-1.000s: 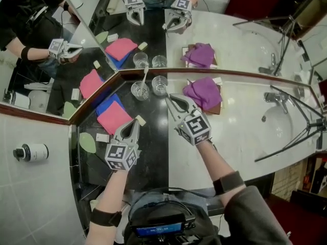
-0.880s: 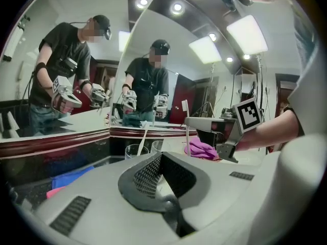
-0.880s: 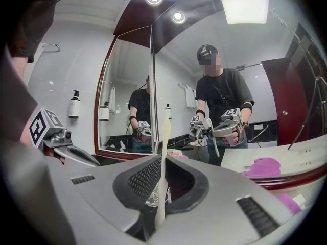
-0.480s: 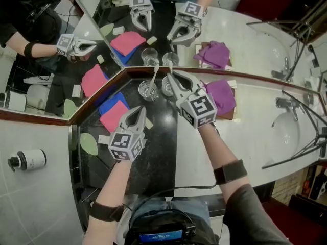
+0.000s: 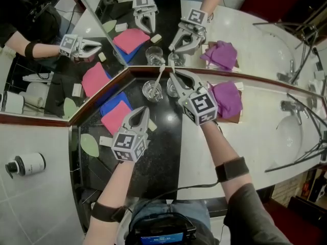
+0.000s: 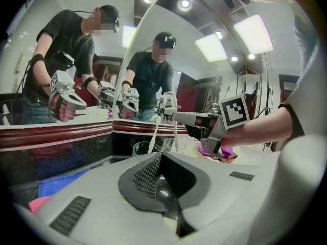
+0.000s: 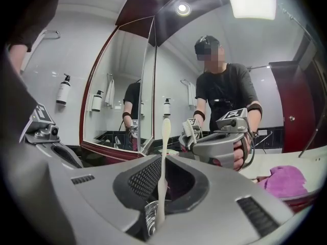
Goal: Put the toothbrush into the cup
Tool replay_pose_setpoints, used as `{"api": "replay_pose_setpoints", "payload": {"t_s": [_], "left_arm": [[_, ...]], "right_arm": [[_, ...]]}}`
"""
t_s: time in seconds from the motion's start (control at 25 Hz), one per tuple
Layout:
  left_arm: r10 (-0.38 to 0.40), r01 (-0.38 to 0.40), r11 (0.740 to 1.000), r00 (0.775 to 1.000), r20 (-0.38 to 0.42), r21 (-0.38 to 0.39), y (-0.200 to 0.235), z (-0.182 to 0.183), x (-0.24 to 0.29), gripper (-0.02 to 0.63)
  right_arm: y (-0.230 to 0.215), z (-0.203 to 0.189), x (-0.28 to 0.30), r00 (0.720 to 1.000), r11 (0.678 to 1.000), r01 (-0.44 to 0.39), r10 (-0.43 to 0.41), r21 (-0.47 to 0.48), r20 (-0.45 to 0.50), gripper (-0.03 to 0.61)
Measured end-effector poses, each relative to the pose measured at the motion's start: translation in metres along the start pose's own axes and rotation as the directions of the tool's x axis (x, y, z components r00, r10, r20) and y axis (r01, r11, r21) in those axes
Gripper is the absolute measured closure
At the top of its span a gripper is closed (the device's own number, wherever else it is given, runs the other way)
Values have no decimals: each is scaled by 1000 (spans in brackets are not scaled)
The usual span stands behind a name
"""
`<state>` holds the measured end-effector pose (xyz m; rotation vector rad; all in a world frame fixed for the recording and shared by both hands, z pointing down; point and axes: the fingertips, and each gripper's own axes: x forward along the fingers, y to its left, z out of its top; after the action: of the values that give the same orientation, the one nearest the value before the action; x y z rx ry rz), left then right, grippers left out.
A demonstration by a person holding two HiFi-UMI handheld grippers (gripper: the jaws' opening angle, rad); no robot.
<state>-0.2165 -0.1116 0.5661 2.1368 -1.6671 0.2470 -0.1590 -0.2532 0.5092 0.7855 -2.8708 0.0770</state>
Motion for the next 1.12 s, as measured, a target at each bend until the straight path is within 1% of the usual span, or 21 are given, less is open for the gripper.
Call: {"api": "replay_pose_setpoints", "payload": {"t_s": [0.2,0.44,0.56,0.68,1.0,1.12], "left_arm": [[8,-8,1000,1000,-17,-8,5,-11,-6,613],[20,-20,1000,999,-27,-13,11,-16,-13,613],[24,-24,1000,999,-29,-14,13,-17,-16,613],[22,-23,1000,999,-32,-17,12,-19,-18,613],[20,-21,1000,999,-35,-18,8,-23,-27,613],[21,-22,1000,999,-32,-15,5,-22,-33,613]], "right_arm": [[0,-23,1,999,1000,10,-10,6,-46,532],[-9,-47,1,993,998,67,-66,11,-99,531],[-10,-50,1,989,996,88,-85,20,-121,527],[-12,-55,1,984,995,102,-99,15,-147,472],[-11,-57,-6,980,993,114,-112,6,-163,463],[-9,-51,-15,980,993,120,-117,10,-159,463]]}}
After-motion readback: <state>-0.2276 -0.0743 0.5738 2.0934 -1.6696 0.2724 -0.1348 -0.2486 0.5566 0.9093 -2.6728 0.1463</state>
